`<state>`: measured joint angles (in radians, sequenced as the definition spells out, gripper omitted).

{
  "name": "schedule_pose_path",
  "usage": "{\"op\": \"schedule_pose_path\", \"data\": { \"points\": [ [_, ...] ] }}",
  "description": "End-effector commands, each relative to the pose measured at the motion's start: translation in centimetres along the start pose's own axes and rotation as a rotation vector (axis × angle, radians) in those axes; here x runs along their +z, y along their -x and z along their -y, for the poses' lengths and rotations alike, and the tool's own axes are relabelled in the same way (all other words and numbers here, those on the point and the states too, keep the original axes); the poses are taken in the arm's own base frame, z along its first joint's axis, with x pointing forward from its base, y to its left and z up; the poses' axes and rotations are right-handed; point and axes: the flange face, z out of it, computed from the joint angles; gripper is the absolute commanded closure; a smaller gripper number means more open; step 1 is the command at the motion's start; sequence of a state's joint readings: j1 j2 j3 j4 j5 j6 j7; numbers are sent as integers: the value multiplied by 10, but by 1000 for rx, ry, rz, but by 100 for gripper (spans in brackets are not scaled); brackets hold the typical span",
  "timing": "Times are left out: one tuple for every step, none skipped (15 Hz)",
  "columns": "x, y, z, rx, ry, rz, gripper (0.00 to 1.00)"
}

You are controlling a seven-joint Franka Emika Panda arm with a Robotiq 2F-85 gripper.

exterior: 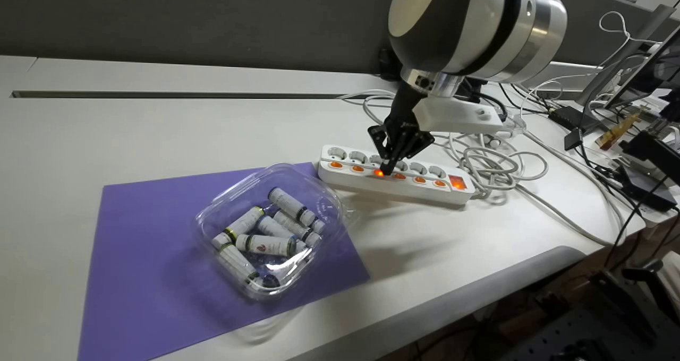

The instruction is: Turn off the third switch from the left

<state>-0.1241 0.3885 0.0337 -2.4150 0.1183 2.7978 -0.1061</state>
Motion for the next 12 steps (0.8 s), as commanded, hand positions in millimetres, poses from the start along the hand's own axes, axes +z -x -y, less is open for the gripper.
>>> {"op": "schedule_pose_path", "data": {
  "points": [
    [6,-6,-2,7,-11,24,100],
    [7,-6,-2,8,-9,30,100],
    [10,-7,-3,9,-3,35,100],
    [13,-7,-4,7,2,38,100],
    [17,-7,-6,3,10,40,100],
    [20,-7,-7,-2,14,40,100],
    [22,-8,-8,-5,22,38,100],
    [27,-7,-10,-11,27,39,100],
    [32,-7,-13,-14,37,40,100],
    [35,-7,-15,-15,48,34,100],
    [38,-7,-18,-6,60,22,100],
    [40,-7,-20,2,74,6,100]
  ]
}}
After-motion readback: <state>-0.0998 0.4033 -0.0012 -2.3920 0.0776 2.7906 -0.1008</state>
